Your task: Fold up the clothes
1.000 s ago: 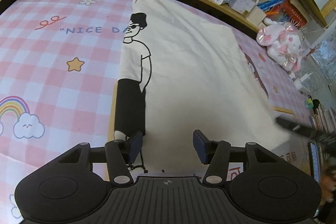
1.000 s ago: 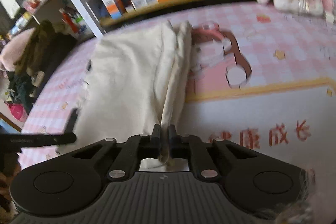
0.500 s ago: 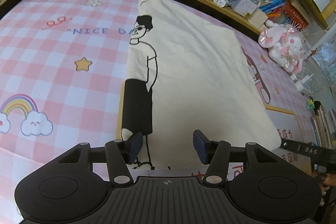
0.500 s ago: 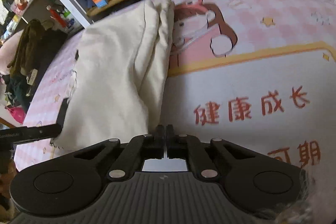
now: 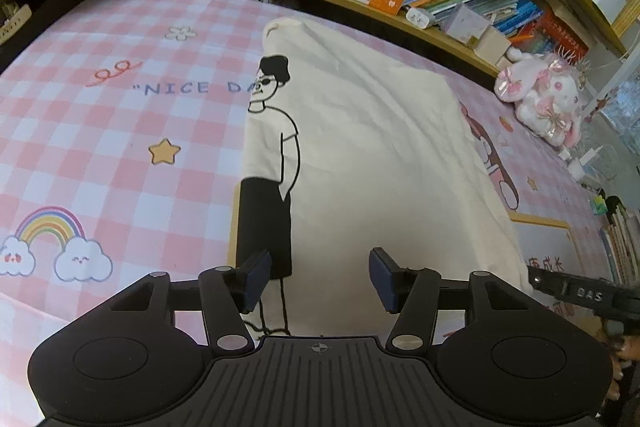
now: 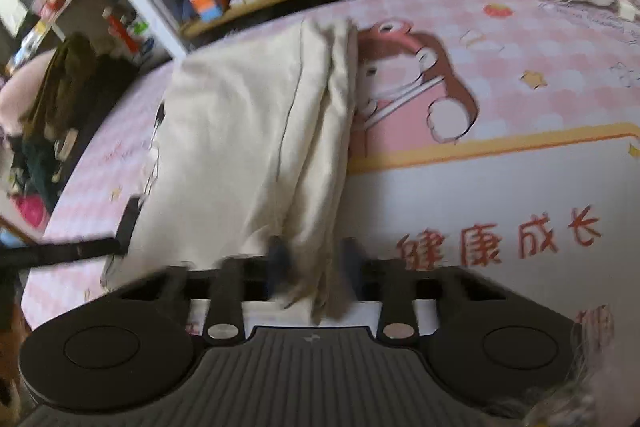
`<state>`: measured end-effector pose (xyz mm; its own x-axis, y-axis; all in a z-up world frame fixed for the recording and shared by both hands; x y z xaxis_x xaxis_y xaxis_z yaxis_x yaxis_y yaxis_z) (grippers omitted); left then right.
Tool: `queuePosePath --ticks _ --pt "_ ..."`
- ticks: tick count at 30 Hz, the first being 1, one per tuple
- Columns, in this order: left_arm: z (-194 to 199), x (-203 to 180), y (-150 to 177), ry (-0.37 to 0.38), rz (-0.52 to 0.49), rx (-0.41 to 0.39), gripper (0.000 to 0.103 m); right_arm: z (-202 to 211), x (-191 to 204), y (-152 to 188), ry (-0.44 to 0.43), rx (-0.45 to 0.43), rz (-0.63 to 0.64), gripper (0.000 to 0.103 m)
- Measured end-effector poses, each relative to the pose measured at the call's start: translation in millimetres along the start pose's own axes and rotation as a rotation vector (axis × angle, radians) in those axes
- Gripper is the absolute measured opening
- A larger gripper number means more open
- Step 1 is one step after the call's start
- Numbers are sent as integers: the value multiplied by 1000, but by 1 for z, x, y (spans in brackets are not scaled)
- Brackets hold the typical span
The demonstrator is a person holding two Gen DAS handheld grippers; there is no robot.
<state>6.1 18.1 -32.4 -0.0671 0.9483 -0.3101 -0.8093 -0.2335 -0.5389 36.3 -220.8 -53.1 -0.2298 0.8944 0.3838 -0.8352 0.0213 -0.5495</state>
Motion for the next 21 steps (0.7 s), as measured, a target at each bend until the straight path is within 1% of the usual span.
queuePosePath --ticks 1,2,4,10,15,19,21 --pt "0 0 -1 -5 -4 -4 59 2 1 1 -11 -4 -2 8" --pt "0 -1 -1 -8 -8 -3 60 7 2 -1 -41 -22 -12 6" --pt "-3 -2 -1 -14 -14 4 59 19 5 -6 -113 -63 -46 6" --pt "-10 -4 3 -44 -41 52 60 3 -12 7 -55 -4 -83 6" --pt "-13 -7 3 -78 -68 79 60 -2 -19 13 -85 -15 -121 6" --pt "-15 -10 2 -99 -88 89 64 -1 -24 16 -107 -32 -140 6" --pt "-16 -12 1 -109 -98 94 65 -1 -25 17 -114 -39 -148 6"
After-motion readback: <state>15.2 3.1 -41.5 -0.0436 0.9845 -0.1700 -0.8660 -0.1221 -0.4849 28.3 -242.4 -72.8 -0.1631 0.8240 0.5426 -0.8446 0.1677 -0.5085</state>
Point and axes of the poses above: each gripper's, at about its wrist camera, not at the fingertips, and z roughly against the way its jaws point, x to its left, y to its underside, the point moved 8 cm from there along -z, roughly the way its jaws point
